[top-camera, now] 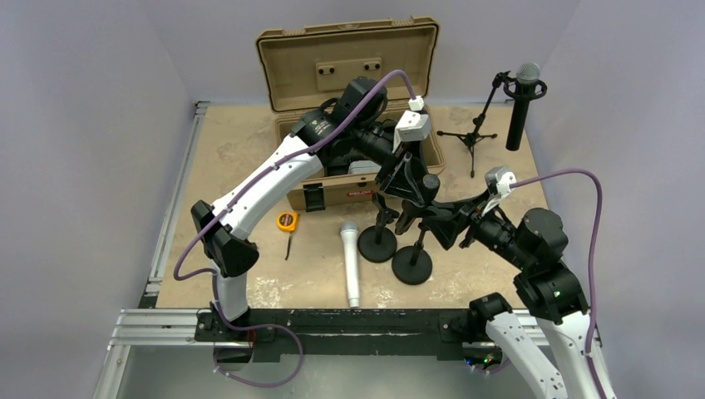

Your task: Remove the microphone from the stand

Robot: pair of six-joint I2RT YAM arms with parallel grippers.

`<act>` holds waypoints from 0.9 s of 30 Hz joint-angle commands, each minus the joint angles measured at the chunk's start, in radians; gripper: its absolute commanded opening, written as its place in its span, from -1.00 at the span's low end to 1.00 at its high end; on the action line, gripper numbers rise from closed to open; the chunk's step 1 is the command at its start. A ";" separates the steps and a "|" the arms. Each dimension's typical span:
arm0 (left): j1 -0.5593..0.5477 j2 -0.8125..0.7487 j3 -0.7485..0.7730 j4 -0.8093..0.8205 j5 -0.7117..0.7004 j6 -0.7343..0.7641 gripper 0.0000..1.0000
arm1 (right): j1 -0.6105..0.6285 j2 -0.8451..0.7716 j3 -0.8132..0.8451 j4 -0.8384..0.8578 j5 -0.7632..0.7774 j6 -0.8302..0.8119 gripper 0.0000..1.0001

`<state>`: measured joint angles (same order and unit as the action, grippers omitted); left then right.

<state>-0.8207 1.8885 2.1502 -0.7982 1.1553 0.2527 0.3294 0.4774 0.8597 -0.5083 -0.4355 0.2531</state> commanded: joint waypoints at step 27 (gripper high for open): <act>0.005 -0.123 -0.051 0.279 -0.350 -0.282 -1.00 | 0.061 -0.017 0.033 -0.022 0.176 0.026 -1.00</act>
<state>-0.8196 1.8385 2.0892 -0.6369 0.9558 0.0326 0.3798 0.4706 0.8520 -0.5163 -0.3077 0.2581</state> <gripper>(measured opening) 0.470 0.399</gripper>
